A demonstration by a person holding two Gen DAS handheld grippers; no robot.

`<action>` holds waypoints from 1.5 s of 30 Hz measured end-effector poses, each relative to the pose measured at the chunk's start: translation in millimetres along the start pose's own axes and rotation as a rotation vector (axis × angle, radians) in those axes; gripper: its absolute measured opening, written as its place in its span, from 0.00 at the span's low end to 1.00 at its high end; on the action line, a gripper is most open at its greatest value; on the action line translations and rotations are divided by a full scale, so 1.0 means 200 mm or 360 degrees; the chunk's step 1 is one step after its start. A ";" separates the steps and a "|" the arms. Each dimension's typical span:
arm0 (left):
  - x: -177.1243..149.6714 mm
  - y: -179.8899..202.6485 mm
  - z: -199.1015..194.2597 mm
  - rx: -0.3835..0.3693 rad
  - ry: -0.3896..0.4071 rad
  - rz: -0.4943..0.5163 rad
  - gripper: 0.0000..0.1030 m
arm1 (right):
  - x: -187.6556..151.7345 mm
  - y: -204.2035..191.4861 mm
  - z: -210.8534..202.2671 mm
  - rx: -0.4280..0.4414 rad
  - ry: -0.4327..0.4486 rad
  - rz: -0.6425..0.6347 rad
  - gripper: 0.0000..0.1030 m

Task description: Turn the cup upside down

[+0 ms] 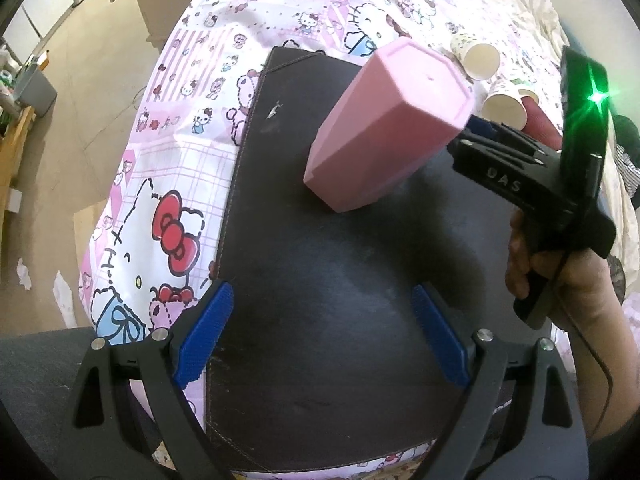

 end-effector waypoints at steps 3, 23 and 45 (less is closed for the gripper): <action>0.00 -0.01 0.00 0.0008 0.0008 -0.0008 0.87 | 0.00 0.01 -0.01 0.0015 -0.0011 0.0032 0.53; 0.02 0.25 -0.24 0.0162 0.0420 0.0270 0.87 | -0.46 0.26 -1.07 -0.0522 0.0326 0.0574 0.97; 0.63 1.23 0.09 0.0206 0.0164 0.0583 0.86 | -0.63 0.64 -1.39 -0.0637 0.0434 0.0925 0.97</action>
Point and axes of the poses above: each gripper's, at about its wrist camera, not at the fingertips, and z roughly the way its jaws point, y to its right, x to its top, the point moved 7 cm from there along z, roughly the way its jaws point, and after that the axes turned 3 degrees about x, right-handed, at the moved point
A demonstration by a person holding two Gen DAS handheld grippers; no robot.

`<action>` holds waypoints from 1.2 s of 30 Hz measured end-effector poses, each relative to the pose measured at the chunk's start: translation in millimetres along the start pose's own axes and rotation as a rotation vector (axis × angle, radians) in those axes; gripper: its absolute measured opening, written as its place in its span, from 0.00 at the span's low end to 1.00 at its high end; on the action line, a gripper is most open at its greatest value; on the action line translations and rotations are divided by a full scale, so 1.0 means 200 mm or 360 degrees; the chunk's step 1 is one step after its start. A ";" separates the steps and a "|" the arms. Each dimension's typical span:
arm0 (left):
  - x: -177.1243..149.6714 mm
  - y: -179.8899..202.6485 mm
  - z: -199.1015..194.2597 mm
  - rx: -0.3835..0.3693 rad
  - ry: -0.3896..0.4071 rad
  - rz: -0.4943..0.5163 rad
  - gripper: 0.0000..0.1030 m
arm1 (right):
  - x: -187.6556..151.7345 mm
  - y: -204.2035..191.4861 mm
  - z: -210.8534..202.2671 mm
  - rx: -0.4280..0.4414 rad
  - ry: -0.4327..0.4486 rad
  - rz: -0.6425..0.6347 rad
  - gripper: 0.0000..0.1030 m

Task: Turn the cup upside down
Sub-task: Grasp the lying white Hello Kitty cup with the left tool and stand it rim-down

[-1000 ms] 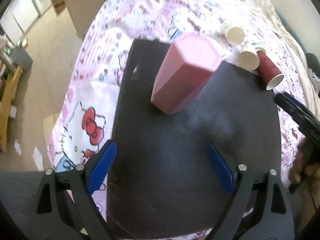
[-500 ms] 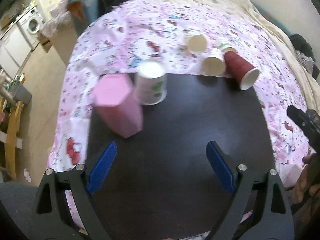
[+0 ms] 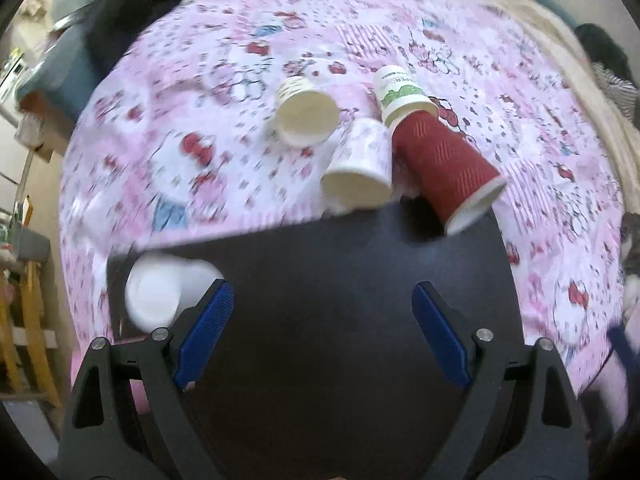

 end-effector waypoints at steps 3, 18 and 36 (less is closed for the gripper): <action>0.21 0.07 0.10 0.0049 0.0003 0.0020 0.86 | 0.00 0.02 0.00 -0.0009 -0.0020 0.0004 0.97; 0.39 0.17 0.64 0.0251 -0.0236 0.0227 0.76 | 0.01 0.15 -0.04 0.0171 -0.0025 0.0264 0.97; -0.02 0.09 0.24 0.0099 -0.0153 0.0121 0.66 | -0.02 0.14 0.04 0.0103 -0.0098 0.0249 0.97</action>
Point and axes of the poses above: each gripper's, at about its wrist camera, not at the fingertips, and z roughly the way its jaws point, y to its right, x to its top, the point moved 7 cm from there along z, roughly the way its jaws point, and after that the axes turned 3 degrees about x, right-handed, at the moved point
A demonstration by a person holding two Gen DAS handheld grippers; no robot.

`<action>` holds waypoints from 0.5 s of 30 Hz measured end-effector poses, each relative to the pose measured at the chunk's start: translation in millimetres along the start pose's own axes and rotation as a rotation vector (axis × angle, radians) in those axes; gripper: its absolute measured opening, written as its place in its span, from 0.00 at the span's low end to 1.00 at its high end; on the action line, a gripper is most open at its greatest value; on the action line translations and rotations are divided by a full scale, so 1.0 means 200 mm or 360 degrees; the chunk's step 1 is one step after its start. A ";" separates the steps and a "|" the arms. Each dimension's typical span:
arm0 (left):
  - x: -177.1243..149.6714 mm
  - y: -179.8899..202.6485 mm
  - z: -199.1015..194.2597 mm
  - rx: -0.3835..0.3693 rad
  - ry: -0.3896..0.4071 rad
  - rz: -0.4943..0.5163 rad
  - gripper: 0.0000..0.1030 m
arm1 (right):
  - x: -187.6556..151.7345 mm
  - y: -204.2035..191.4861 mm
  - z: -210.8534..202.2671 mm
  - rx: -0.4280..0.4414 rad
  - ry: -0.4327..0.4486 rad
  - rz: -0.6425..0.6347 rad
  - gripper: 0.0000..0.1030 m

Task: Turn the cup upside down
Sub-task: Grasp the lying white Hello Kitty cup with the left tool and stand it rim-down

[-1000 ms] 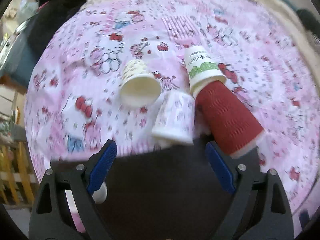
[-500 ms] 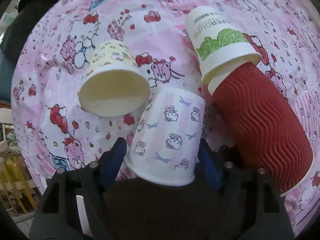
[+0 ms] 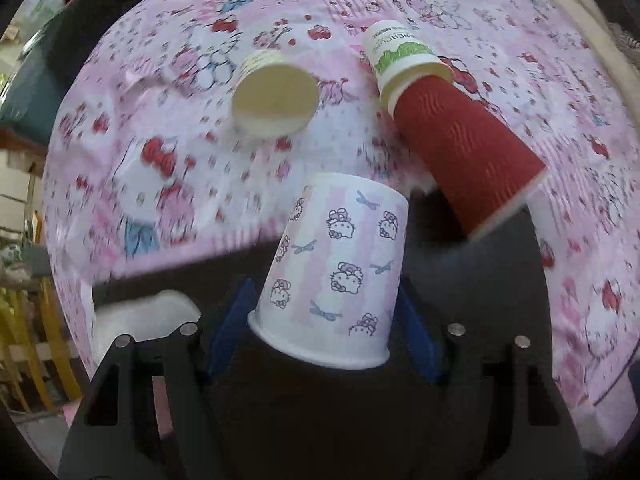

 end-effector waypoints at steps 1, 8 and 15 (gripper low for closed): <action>-0.05 -0.01 -0.03 -0.0005 0.0011 -0.0010 0.66 | 0.00 -0.01 0.01 -0.0005 -0.0002 -0.0009 0.97; -0.40 -0.08 -0.10 -0.0107 0.0040 -0.0077 0.66 | -0.04 -0.08 0.05 -0.0045 -0.0021 -0.0096 0.97; -0.76 -0.07 -0.02 -0.0189 -0.0099 -0.0131 0.66 | -0.11 -0.10 0.12 -0.0094 -0.0091 -0.0126 0.97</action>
Point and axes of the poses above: each gripper's, at about its wrist camera, not at the fingertips, and z roughly the way its jaws point, y to its right, x to its top, the point moved 7 cm from there along z, roughly the way its jaws point, and after that the axes turned 3 degrees about x, right-handed, at the moved point
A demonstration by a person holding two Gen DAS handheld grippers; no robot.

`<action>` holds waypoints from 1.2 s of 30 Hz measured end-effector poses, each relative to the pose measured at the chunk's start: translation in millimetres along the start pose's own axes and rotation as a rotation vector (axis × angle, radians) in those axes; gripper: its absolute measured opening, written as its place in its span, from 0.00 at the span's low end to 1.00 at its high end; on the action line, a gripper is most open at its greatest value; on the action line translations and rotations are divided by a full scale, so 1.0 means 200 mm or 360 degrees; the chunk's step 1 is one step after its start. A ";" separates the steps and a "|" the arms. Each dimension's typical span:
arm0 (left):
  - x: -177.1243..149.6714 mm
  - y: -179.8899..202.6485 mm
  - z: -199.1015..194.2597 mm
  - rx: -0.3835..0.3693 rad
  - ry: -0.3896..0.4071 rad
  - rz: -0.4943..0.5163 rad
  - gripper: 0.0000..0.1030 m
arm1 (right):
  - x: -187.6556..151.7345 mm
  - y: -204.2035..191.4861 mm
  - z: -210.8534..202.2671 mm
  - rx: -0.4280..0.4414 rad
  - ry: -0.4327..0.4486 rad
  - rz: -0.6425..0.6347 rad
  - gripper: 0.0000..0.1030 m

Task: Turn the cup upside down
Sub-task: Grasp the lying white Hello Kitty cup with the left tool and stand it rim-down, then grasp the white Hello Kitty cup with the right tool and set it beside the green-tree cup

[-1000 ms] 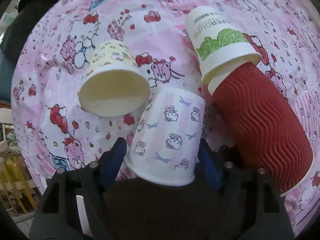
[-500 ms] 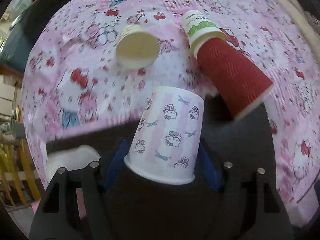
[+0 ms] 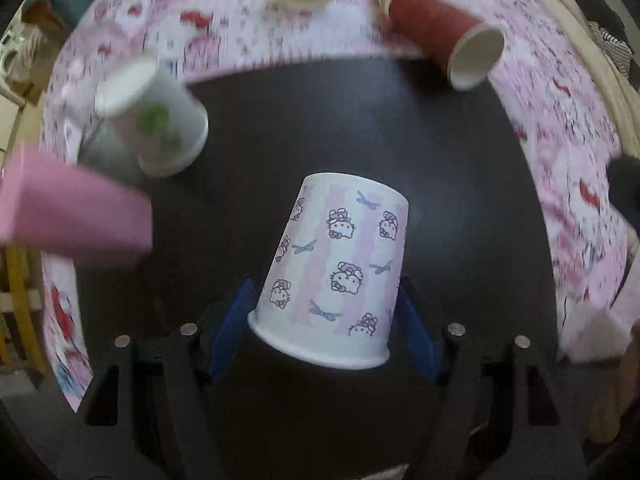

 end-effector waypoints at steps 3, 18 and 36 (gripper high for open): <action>-0.09 0.01 0.02 -0.0021 -0.0007 -0.0002 0.66 | -0.03 -0.01 0.01 -0.0012 -0.0025 -0.0004 0.97; -0.15 -0.03 -0.05 -0.0115 0.0068 0.0043 0.82 | -0.13 -0.07 0.09 0.0069 -0.0138 -0.0003 0.97; -0.30 -0.61 -0.34 -0.0114 0.0339 -0.0123 0.82 | -0.35 -0.33 0.37 0.0297 -0.0558 0.0110 0.95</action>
Point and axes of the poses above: each gripper's, at about its wrist camera, not at the fingertips, and z roughly the way its jaws point, y to its right, x to its top, the point moved 7 cm from there along z, roughly the way its jaws point, and after that the axes turned 3 degrees about x, right-handed, at the moved point
